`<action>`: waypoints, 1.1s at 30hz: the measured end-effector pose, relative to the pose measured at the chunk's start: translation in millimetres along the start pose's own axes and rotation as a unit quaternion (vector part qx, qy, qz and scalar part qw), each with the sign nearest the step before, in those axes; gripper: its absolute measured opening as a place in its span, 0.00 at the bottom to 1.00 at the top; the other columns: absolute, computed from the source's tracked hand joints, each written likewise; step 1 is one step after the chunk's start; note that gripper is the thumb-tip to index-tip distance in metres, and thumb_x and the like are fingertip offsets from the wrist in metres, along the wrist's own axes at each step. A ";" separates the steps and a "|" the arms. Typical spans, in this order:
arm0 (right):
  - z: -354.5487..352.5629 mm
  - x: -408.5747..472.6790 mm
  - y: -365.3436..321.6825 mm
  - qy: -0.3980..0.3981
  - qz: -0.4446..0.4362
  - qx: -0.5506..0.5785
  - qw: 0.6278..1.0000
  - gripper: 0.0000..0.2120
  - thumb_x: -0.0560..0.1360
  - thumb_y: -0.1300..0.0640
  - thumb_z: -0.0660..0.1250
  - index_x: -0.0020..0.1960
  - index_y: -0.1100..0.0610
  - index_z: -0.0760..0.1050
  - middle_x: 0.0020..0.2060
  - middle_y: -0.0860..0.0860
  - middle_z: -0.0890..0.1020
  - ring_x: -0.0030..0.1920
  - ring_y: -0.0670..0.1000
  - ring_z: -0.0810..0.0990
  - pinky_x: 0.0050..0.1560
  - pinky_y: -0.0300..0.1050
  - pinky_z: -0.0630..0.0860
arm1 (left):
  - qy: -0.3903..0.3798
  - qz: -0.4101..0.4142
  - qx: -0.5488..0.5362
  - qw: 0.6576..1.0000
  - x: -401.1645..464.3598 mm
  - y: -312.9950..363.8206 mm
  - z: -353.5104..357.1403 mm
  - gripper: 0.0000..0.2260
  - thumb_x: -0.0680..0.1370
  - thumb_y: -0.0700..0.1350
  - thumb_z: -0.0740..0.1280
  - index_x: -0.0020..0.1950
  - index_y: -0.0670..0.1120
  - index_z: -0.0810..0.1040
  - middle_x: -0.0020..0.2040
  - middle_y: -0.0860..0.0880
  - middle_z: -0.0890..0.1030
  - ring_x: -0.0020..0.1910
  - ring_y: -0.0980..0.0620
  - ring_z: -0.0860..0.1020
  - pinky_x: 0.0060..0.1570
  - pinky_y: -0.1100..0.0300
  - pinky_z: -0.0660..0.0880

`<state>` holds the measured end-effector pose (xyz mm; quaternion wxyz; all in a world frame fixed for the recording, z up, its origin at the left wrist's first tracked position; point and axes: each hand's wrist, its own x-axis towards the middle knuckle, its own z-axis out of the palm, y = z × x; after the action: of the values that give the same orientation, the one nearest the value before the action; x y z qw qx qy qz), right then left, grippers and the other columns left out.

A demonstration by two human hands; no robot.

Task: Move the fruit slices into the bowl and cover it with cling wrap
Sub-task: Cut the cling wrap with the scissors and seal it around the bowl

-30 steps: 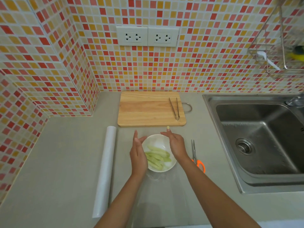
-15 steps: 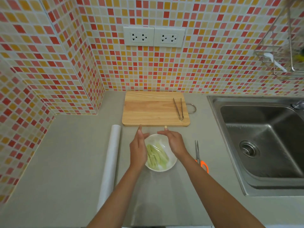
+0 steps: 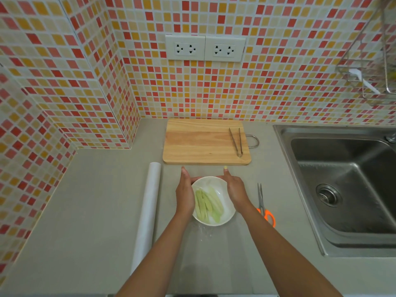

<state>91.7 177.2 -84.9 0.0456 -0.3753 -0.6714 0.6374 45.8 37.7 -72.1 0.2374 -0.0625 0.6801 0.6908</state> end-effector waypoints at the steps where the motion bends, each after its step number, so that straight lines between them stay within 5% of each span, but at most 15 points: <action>1: 0.1 -0.8 0.9 0.008 0.001 0.003 1.000 0.25 0.80 0.42 0.55 0.47 0.58 0.85 0.43 0.57 0.86 0.47 0.57 0.84 0.53 0.51 0.79 | -0.005 -0.005 0.004 1.000 2.4 -0.7 -0.8 0.37 0.78 0.68 0.46 0.47 0.43 0.86 0.43 0.45 0.87 0.45 0.49 0.85 0.43 0.59 0.76; 6: 0.8 -3.7 1.0 0.042 0.002 0.007 0.999 0.25 0.79 0.42 0.56 0.47 0.59 0.85 0.43 0.57 0.86 0.47 0.57 0.83 0.52 0.50 0.78 | -0.064 -0.048 0.037 0.996 12.7 1.3 -6.4 0.40 0.76 0.72 0.45 0.48 0.43 0.86 0.44 0.44 0.87 0.48 0.46 0.85 0.51 0.53 0.79; 11: -0.7 -6.0 2.9 0.062 0.007 -0.001 0.998 0.22 0.79 0.42 0.58 0.45 0.56 0.84 0.42 0.54 0.85 0.47 0.56 0.83 0.53 0.51 0.78 | 0.047 0.091 0.049 0.993 -10.0 -4.4 -21.2 0.23 0.84 0.56 0.50 0.68 0.46 0.76 0.50 0.67 0.80 0.50 0.76 0.73 0.49 0.83 0.66; 15: 0.9 -7.1 3.8 0.077 0.007 0.016 0.997 0.23 0.78 0.41 0.58 0.46 0.56 0.84 0.43 0.55 0.85 0.47 0.56 0.83 0.54 0.51 0.78 | 0.023 0.097 0.016 0.995 -28.6 -19.9 -10.8 0.22 0.84 0.52 0.49 0.70 0.46 0.74 0.59 0.67 0.77 0.50 0.79 0.74 0.46 0.82 0.68; 18: 2.4 -7.7 5.5 0.091 0.009 0.021 0.996 0.23 0.78 0.41 0.58 0.46 0.56 0.85 0.42 0.56 0.86 0.47 0.56 0.83 0.53 0.51 0.78 | 0.029 0.081 -0.014 0.996 -29.0 -25.5 -2.3 0.21 0.83 0.56 0.48 0.67 0.53 0.76 0.70 0.59 0.73 0.56 0.72 0.75 0.46 0.80 0.70; 20: 2.3 -8.4 6.7 0.100 0.014 0.029 0.994 0.24 0.78 0.41 0.57 0.46 0.56 0.85 0.42 0.56 0.86 0.47 0.56 0.83 0.54 0.52 0.78 | 0.038 0.070 -0.022 0.997 -25.5 -25.5 -0.1 0.19 0.83 0.57 0.48 0.67 0.61 0.74 0.68 0.61 0.75 0.58 0.66 0.76 0.48 0.76 0.72; 25: 3.0 -9.9 6.9 0.113 0.023 0.037 0.993 0.24 0.80 0.43 0.55 0.46 0.57 0.85 0.42 0.55 0.85 0.47 0.56 0.83 0.54 0.50 0.77 | 0.059 0.041 0.004 0.997 -21.3 -25.3 3.3 0.22 0.83 0.57 0.46 0.77 0.56 0.59 0.63 0.51 0.79 0.54 0.61 0.77 0.45 0.76 0.72; 29: 3.6 -11.6 7.3 0.115 0.033 0.056 0.991 0.23 0.79 0.43 0.56 0.45 0.57 0.85 0.42 0.56 0.86 0.47 0.57 0.83 0.53 0.51 0.77 | 0.046 0.011 -0.014 0.999 -15.9 -22.0 2.8 0.27 0.81 0.63 0.47 0.71 0.53 0.72 0.70 0.54 0.74 0.63 0.54 0.76 0.58 0.61 0.74; 31: 4.8 -13.6 9.2 0.125 0.033 0.063 0.990 0.23 0.79 0.43 0.56 0.45 0.56 0.84 0.42 0.55 0.86 0.47 0.57 0.83 0.54 0.52 0.78 | 0.038 -0.028 -0.030 0.998 -15.6 -10.6 2.2 0.28 0.80 0.65 0.47 0.55 0.52 0.82 0.55 0.55 0.84 0.54 0.52 0.81 0.52 0.56 0.77; 33: 6.2 -15.9 10.7 0.137 0.042 0.080 0.986 0.24 0.79 0.42 0.55 0.46 0.56 0.84 0.42 0.55 0.85 0.47 0.57 0.83 0.53 0.51 0.78 | 0.009 -0.052 -0.036 0.998 -14.9 4.3 -0.3 0.26 0.79 0.67 0.47 0.40 0.58 0.81 0.41 0.53 0.86 0.48 0.48 0.83 0.51 0.52 0.78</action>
<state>104.5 162.2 -88.9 0.1404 -0.4821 -0.5892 0.6330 57.0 34.0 -62.1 0.2642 -0.1128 0.6527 0.7011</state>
